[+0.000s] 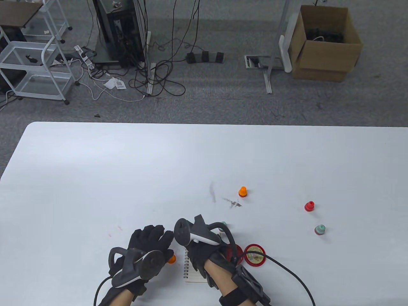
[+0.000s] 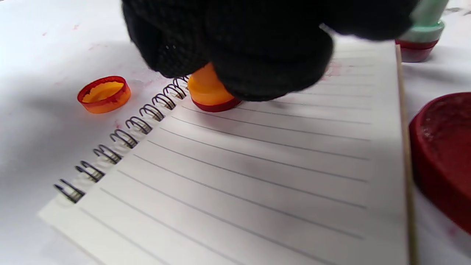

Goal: Stamp reward stamp onto notebook

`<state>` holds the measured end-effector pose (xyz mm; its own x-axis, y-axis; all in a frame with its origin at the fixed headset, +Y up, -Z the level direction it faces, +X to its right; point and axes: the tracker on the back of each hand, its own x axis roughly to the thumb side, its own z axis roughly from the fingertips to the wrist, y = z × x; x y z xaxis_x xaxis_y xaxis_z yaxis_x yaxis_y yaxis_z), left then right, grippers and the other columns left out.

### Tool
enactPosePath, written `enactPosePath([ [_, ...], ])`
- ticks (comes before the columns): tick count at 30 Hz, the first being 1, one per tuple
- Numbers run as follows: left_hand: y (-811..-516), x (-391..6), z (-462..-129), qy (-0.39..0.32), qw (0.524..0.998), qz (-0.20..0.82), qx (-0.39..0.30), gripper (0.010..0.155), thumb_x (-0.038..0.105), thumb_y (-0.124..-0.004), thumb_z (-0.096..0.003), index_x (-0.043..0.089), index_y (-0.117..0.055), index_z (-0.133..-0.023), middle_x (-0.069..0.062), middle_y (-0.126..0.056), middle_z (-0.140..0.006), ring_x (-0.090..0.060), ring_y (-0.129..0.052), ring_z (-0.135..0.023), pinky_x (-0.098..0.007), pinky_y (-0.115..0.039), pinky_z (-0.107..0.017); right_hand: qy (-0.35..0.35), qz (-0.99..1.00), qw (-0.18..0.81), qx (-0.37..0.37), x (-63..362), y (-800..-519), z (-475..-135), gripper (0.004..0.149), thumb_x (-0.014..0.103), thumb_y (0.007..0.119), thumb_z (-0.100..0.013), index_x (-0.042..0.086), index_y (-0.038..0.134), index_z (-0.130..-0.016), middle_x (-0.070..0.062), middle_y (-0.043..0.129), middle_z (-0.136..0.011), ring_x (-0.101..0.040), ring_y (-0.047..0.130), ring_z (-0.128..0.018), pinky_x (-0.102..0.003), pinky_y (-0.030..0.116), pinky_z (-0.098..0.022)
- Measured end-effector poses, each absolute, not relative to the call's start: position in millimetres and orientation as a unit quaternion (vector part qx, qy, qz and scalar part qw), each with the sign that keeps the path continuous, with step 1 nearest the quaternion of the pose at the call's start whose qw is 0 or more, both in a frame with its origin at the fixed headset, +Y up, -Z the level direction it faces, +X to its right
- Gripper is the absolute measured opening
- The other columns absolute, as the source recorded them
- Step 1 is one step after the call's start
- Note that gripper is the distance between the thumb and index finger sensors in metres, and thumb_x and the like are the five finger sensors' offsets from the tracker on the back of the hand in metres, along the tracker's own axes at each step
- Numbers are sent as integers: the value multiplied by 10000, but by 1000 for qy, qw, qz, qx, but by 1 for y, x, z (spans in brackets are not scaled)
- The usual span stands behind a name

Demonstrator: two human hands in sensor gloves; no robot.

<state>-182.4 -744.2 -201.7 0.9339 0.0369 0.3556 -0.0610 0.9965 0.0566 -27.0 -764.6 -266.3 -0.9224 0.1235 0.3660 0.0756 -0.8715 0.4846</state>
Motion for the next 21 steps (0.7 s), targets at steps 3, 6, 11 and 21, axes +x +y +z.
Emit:
enactPosePath([
  [3, -744, -182, -202, -181, 983, 23, 31, 610, 560, -705, -475, 338, -763, -1040, -74, -745, -1122, -363, -766, -1030, -607, -652, -774, 251, 947, 9, 198, -28, -764, -266, 498, 250, 846, -355, 156, 807, -842, -169, 949, -601, -182, 978, -240, -286, 830, -182],
  [6, -744, -181, -202, -182, 983, 22, 30, 611, 560, -705, -474, 338, -762, -1041, -73, -745, -1122, -364, -767, -1028, -606, -653, -774, 250, 948, 7, 198, -28, -764, -265, 497, 251, 846, -354, 158, 807, -841, -169, 949, -600, -182, 978, -240, -286, 830, -182],
  [11, -744, -180, -202, -182, 983, 21, 29, 613, 560, -705, -474, 334, -763, -1041, -72, -746, -1122, -366, -767, -1027, -608, -655, -772, 242, 949, -1, 201, -29, -764, -263, 496, 252, 845, -355, 160, 808, -840, -168, 950, -599, -182, 978, -240, -285, 830, -181],
  [21, -744, -180, -202, -183, 983, 19, 25, 610, 560, -705, -475, 337, -764, -1040, -72, -746, -1121, -366, -767, -1027, -607, -655, -773, 230, 950, -2, 209, -29, -765, -260, 496, 257, 843, -353, 169, 806, -839, -164, 950, -596, -176, 977, -236, -278, 831, -179],
])
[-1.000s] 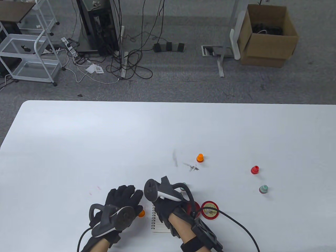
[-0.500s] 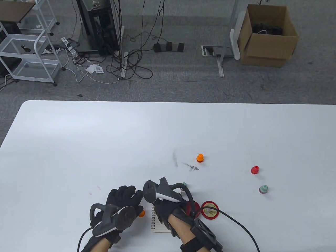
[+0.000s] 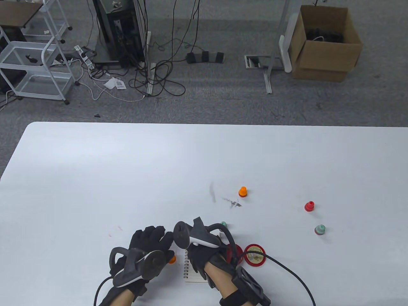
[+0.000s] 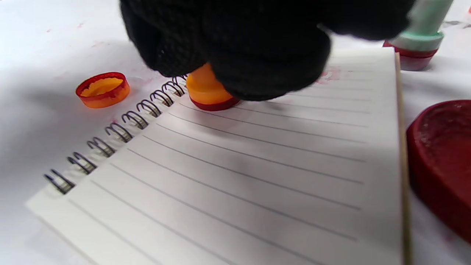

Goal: Stamp reward stamp onto notebook

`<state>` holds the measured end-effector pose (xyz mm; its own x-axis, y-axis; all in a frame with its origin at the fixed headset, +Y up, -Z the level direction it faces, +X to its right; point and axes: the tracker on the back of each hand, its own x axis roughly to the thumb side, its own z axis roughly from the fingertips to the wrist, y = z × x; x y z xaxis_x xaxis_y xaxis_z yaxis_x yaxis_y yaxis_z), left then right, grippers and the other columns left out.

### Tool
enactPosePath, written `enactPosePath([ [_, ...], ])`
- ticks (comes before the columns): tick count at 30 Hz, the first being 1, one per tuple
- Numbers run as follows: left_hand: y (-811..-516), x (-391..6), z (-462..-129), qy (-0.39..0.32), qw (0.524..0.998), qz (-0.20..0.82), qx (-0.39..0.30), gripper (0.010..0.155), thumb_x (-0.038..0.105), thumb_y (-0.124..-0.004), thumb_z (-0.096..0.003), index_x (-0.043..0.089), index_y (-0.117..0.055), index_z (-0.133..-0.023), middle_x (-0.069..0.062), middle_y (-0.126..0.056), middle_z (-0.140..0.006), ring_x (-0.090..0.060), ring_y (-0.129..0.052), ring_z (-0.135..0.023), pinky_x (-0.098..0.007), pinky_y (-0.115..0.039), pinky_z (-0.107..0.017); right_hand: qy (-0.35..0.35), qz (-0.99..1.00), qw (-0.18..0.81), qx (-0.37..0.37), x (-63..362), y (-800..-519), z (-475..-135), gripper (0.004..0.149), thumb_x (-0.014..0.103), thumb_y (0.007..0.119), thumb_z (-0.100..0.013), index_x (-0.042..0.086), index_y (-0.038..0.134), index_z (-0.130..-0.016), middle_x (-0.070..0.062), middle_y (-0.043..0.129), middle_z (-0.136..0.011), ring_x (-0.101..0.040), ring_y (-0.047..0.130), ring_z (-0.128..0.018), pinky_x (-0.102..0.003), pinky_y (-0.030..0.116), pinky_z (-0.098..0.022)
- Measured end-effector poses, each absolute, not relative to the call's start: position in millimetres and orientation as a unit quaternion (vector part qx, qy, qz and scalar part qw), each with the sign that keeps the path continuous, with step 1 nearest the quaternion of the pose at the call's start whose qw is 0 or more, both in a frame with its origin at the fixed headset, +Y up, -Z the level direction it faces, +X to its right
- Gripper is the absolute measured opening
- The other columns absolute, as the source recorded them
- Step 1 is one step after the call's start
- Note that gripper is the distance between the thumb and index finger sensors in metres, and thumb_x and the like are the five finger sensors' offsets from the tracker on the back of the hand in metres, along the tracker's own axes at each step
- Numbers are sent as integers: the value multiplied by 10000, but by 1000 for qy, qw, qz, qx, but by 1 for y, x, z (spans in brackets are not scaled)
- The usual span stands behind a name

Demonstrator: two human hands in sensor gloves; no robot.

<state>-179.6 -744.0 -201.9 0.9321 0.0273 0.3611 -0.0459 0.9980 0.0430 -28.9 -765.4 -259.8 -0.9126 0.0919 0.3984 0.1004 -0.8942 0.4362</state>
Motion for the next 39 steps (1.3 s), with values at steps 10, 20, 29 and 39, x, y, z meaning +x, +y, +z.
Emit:
enactPosePath([
  [10, -743, -180, -202, -183, 983, 20, 27, 610, 559, -705, -474, 337, -764, -1039, -70, -748, -1120, -365, -772, -1024, -606, -656, -771, -169, -956, 31, -239, -30, -766, -246, 490, 268, 842, -350, 181, 807, -832, -160, 953, -586, -170, 977, -229, -270, 833, -175],
  [20, -739, -193, -203, -163, 985, 35, 36, 611, 560, -704, -475, 334, -765, -1039, -70, -748, -1119, -364, -773, -1023, -606, -659, -769, -98, -962, 4, -256, -13, -767, -237, 498, 298, 823, -392, 169, 786, -872, -143, 959, -620, -164, 990, -244, -264, 843, -181],
  [29, -743, -192, -205, -162, 986, 30, 27, 613, 560, -704, -476, 336, -756, -1045, -69, -747, -1121, -367, -770, -1025, -608, -657, -770, 1, -947, -249, -203, 68, -734, -247, 487, 279, 798, -417, 159, 782, -889, -166, 939, -680, -174, 990, -284, -269, 844, -207],
  [39, -763, -174, -209, -198, 979, 3, -40, 679, 580, -743, -452, 362, -664, -1090, -61, -700, -1149, -369, -729, -1053, -608, -646, -779, 56, -929, -307, -201, 109, -749, -236, 485, 286, 791, -433, 141, 786, -895, -168, 944, -684, -189, 996, -285, -277, 847, -209],
])
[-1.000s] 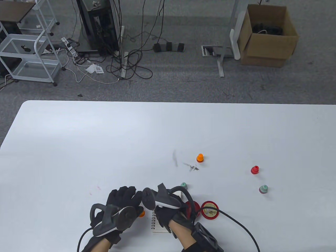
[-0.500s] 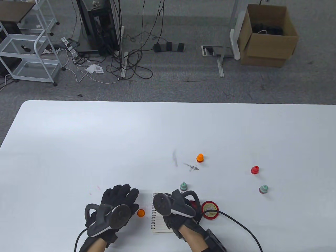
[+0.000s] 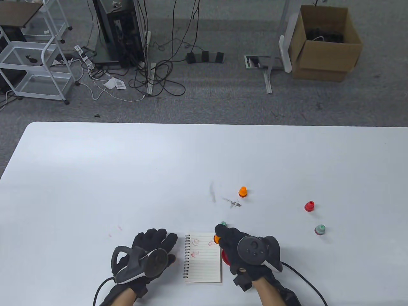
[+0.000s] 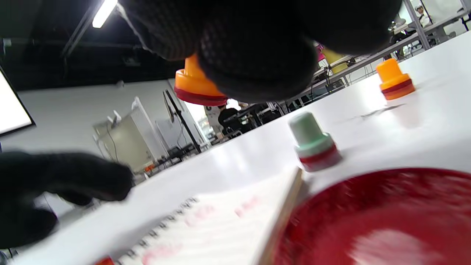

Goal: Stamp reward stamp onto notebook

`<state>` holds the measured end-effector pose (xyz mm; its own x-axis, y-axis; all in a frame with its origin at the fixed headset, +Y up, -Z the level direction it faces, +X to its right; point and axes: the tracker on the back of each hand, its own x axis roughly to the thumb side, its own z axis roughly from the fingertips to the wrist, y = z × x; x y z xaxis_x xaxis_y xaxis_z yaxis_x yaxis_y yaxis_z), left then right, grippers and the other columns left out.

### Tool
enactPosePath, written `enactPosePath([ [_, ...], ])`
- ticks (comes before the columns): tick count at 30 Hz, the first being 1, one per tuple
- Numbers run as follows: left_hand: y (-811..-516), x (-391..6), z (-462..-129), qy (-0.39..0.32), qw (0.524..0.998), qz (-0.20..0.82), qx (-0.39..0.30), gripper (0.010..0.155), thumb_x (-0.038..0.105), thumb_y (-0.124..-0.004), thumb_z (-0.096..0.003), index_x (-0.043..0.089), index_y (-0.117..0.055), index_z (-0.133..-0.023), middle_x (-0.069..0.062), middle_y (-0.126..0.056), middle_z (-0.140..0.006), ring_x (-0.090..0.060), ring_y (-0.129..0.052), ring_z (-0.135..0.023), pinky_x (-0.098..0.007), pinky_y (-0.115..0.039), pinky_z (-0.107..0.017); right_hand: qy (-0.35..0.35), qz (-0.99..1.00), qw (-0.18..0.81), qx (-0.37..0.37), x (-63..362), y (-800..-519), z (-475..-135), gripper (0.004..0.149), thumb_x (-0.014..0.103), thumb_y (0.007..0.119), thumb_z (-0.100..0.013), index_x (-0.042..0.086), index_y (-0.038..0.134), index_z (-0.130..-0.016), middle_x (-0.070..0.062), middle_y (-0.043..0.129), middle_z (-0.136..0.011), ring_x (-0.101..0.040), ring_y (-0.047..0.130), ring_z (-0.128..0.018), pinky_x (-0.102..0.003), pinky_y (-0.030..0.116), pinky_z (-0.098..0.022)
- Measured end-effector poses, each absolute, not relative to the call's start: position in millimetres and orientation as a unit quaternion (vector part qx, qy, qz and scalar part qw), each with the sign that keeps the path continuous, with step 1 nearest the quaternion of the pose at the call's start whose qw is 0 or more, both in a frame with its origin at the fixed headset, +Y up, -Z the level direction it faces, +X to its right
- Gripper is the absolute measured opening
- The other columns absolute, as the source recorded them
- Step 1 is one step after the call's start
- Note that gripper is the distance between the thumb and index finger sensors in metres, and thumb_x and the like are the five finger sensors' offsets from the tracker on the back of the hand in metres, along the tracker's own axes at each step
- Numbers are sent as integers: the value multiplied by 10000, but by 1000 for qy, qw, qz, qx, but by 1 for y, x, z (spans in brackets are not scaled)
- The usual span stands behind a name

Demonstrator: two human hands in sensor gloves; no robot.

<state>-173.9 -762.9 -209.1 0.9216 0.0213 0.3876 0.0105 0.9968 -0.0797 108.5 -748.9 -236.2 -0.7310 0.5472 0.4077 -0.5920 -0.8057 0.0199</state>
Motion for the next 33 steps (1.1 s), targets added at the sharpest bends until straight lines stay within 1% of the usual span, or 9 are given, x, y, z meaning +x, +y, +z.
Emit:
enactPosePath([
  [1, -766, -173, -211, -200, 978, -4, -55, 689, 583, -748, -448, 357, -654, -1093, -67, -692, -1145, -364, -725, -1050, -609, -638, -783, -57, 921, 328, 201, 109, -747, -237, 486, 285, 791, -433, 137, 787, -896, -172, 944, -684, -194, 995, -286, -280, 846, -208],
  [3, -771, -172, -214, -199, 977, -9, -83, 691, 582, -755, -445, 335, -644, -1081, -67, -704, -1097, -350, -739, -997, -595, -634, -785, -56, 920, 330, 204, 109, -746, -236, 487, 286, 789, -435, 134, 785, -898, -171, 944, -685, -195, 996, -287, -281, 847, -209],
  [7, -778, -170, -217, -199, 975, -18, -101, 699, 575, -779, -434, 331, -636, -1073, -58, -698, -1064, -333, -732, -962, -587, -616, -793, -57, 922, 322, 207, 109, -746, -235, 488, 287, 789, -434, 129, 789, -896, -169, 949, -679, -194, 998, -283, -280, 848, -206],
  [14, -784, -165, -219, -203, 970, -36, -128, 713, 563, -804, -424, 337, -624, -1075, -56, -683, -1066, -331, -716, -968, -593, -597, -802, -59, 921, 325, 208, 109, -746, -236, 488, 289, 789, -434, 128, 790, -895, -168, 951, -676, -193, 998, -282, -280, 848, -205],
  [21, -786, -165, -221, -200, 969, -14, -144, 700, 531, -816, -428, 327, -619, -1068, -72, -655, -1065, -350, -684, -965, -597, -588, -802, -59, 922, 320, 210, 109, -746, -235, 488, 288, 789, -435, 127, 791, -896, -169, 951, -676, -194, 998, -282, -281, 848, -205],
  [24, -786, -164, -222, -196, 970, -12, -140, 650, 493, -823, -434, 325, -662, -1042, -74, -672, -1053, -350, -696, -955, -598, -594, -801, -57, 922, 318, 211, 109, -746, -235, 489, 289, 790, -434, 126, 792, -895, -170, 953, -673, -194, 999, -281, -280, 848, -204],
  [28, -786, -163, -222, -201, 970, 5, -135, 636, 471, -845, -430, 268, -691, -1013, -54, -697, -1030, -342, -709, -943, -591, -601, -799, -50, 922, 318, 213, 107, -747, -236, 488, 288, 790, -436, 125, 792, -896, -170, 952, -676, -196, 998, -283, -281, 848, -206],
  [33, -779, -164, -219, -202, 972, 19, -115, 642, 462, -813, -456, 263, -621, -1036, -68, -700, -1066, -345, -753, -972, -591, -639, -782, -49, 921, 321, 218, 105, -746, -234, 488, 287, 789, -437, 118, 792, -895, -169, 950, -684, -201, 997, -291, -285, 847, -212],
])
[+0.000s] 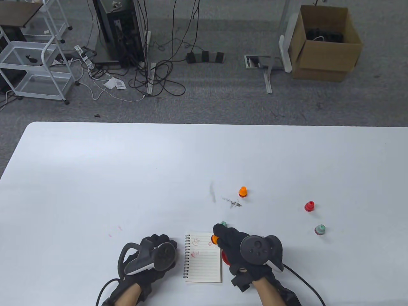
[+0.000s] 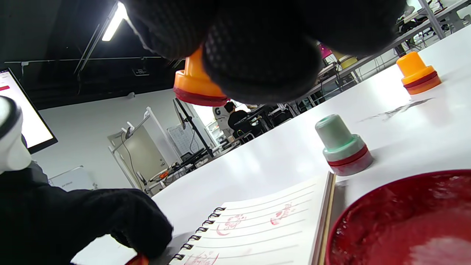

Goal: Stamp reward stamp onto notebook

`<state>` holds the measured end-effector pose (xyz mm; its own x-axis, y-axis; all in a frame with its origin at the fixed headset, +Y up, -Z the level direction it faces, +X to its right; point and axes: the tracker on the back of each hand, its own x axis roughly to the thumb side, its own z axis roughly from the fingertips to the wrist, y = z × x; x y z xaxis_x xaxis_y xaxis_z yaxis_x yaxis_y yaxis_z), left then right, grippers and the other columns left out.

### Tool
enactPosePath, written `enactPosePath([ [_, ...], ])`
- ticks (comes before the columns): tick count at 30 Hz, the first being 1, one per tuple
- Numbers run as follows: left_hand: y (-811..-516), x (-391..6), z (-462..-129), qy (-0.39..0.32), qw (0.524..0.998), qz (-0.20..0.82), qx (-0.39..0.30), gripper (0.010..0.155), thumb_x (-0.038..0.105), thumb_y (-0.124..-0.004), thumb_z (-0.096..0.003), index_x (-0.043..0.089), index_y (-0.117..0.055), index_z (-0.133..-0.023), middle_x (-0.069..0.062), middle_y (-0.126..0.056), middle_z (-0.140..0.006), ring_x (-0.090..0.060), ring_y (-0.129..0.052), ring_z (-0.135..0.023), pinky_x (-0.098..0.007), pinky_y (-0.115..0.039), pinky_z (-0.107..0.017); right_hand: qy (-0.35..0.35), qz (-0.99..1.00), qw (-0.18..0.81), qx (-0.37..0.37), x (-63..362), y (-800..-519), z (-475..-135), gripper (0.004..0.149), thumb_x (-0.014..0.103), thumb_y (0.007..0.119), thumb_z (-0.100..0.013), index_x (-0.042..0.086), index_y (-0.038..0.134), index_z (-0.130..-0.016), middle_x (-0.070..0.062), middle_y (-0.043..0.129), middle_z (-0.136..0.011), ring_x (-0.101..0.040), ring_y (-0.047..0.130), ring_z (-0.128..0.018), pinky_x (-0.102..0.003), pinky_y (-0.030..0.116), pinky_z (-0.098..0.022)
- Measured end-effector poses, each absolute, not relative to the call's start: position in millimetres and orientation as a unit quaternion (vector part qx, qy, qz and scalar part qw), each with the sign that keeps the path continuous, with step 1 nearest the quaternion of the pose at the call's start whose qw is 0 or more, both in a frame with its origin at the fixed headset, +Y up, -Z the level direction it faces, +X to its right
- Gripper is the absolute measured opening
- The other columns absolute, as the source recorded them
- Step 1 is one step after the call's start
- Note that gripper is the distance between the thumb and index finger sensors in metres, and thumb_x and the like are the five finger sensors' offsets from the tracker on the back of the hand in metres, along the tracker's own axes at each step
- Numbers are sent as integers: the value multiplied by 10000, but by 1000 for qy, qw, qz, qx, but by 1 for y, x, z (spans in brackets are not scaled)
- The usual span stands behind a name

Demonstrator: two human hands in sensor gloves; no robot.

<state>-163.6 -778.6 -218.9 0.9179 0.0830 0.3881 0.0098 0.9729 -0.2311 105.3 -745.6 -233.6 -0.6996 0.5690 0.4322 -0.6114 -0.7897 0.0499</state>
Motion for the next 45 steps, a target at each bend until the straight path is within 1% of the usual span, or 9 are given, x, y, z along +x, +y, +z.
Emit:
enactPosePath([
  [3, -772, -163, -215, -204, 974, 46, -87, 644, 420, -810, -470, 282, -573, -1053, -72, -744, -1070, -339, -823, -959, -585, -696, -755, -43, 919, 324, 222, 103, -746, -232, 490, 279, 787, -435, 125, 786, -900, -172, 939, -701, -206, 995, -312, -290, 846, -228],
  [5, -767, -164, -213, -208, 973, 72, -65, 633, 389, -839, -460, 321, -593, -1039, -31, -835, -992, -302, -893, -910, -572, -733, -741, -38, 916, 328, 227, 101, -747, -231, 490, 278, 786, -435, 134, 782, -903, -171, 932, -714, -206, 993, -323, -289, 845, -236],
  [9, -760, -169, -213, -211, 961, 176, -26, 603, 348, -890, -447, 344, -654, -1002, 4, -873, -886, -261, -930, -808, -558, -758, -720, -28, 911, 345, 224, 94, -747, -227, 488, 281, 788, -440, 135, 780, -905, -174, 929, -719, -208, 992, -328, -293, 845, -239],
  [14, -759, -171, -213, -220, 948, 229, -25, 656, 375, -876, -445, 284, -635, -1048, 6, -871, -866, -244, -933, -777, -551, -766, -713, -24, 894, 376, 242, 84, -745, -221, 492, 293, 788, -445, 135, 773, -911, -169, 928, -719, -206, 993, -329, -291, 846, -241],
  [18, -758, -169, -211, -227, 941, 251, -14, 635, 412, -876, -420, 255, -698, -1009, 18, -899, -822, -228, -956, -742, -541, -783, -704, -9, 873, 418, 253, 78, -745, -217, 515, 296, 796, -443, 123, 747, -925, -163, 929, -722, -209, 994, -337, -296, 848, -248],
  [25, -755, -166, -207, -246, 926, 285, -2, 695, 526, -853, -348, 251, -720, -972, 38, -912, -786, -220, -961, -723, -544, -772, -709, 20, 850, 452, 270, 68, -746, -213, 545, 290, 819, -429, 116, 710, -934, -144, 918, -760, -204, 993, -360, -295, 849, -265],
  [30, -756, -167, -208, -264, 895, 358, -19, 720, 559, -840, -326, 245, -722, -963, 35, -914, -777, -226, -960, -720, -547, -768, -707, 33, 826, 479, 295, 62, -750, -212, 533, 291, 823, -427, 115, 728, -920, -149, 927, -743, -196, 996, -346, -289, 850, -255],
  [35, -757, -171, -209, -267, 877, 399, -22, 730, 580, -829, -315, 236, -735, -952, 32, -922, -763, -230, -965, -706, -549, -769, -702, 17, 830, 472, 298, 61, -747, -210, 529, 290, 822, -426, 113, 730, -916, -153, 927, -734, -193, 994, -344, -286, 849, -253],
  [45, -758, -171, -209, -268, 879, 394, -20, 743, 605, -804, -297, 223, -755, -933, 37, -938, -731, -224, -979, -679, -545, -775, -697, 3, 838, 457, 299, 60, -745, -208, 526, 283, 829, -421, 111, 738, -909, -156, 928, -726, -195, 993, -344, -290, 849, -252],
])
